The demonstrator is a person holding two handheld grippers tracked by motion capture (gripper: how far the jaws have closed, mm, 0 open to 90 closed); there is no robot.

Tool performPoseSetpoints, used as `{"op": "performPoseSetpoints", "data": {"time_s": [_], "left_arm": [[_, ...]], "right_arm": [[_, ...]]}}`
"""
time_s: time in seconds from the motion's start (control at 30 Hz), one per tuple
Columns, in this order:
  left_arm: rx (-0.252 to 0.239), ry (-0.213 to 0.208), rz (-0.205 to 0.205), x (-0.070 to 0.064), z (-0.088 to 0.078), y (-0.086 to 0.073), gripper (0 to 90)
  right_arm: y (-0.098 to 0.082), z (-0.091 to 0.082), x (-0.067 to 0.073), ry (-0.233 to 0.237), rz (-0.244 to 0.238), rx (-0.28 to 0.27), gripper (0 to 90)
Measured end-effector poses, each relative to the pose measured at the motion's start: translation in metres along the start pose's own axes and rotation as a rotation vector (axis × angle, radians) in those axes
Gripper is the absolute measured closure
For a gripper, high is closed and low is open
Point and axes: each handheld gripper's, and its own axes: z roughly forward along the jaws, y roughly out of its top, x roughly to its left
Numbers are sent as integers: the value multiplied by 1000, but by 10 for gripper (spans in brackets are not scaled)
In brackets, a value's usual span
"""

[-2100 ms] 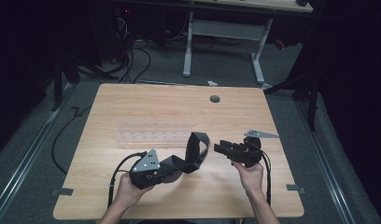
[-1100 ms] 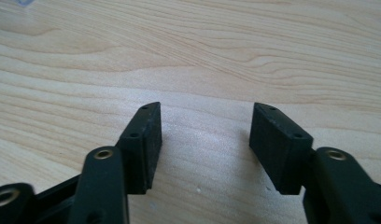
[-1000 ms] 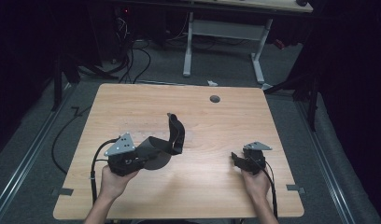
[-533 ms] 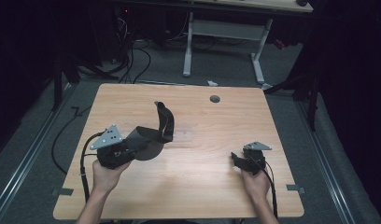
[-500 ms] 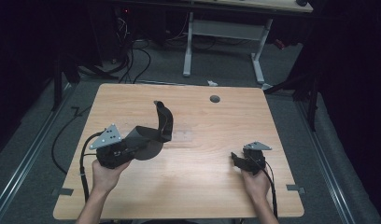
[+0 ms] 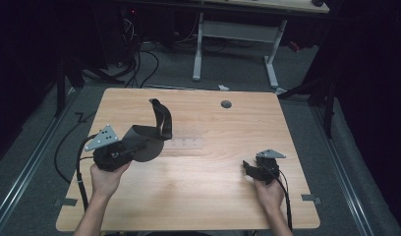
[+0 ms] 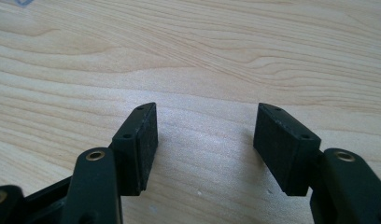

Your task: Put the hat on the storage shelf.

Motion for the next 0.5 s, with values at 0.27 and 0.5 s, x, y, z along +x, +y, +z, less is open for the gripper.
{"op": "performPoseSetpoints", "data": {"time_s": [0.27, 0.5], "left_arm": [[-25, 35, 24, 10, 4, 10, 862], [-60, 72, 36, 20, 10, 23, 862]], "right_arm": [[0, 0, 0, 2, 0, 1, 398], [0, 0, 0, 2, -2, 1, 396]]}}
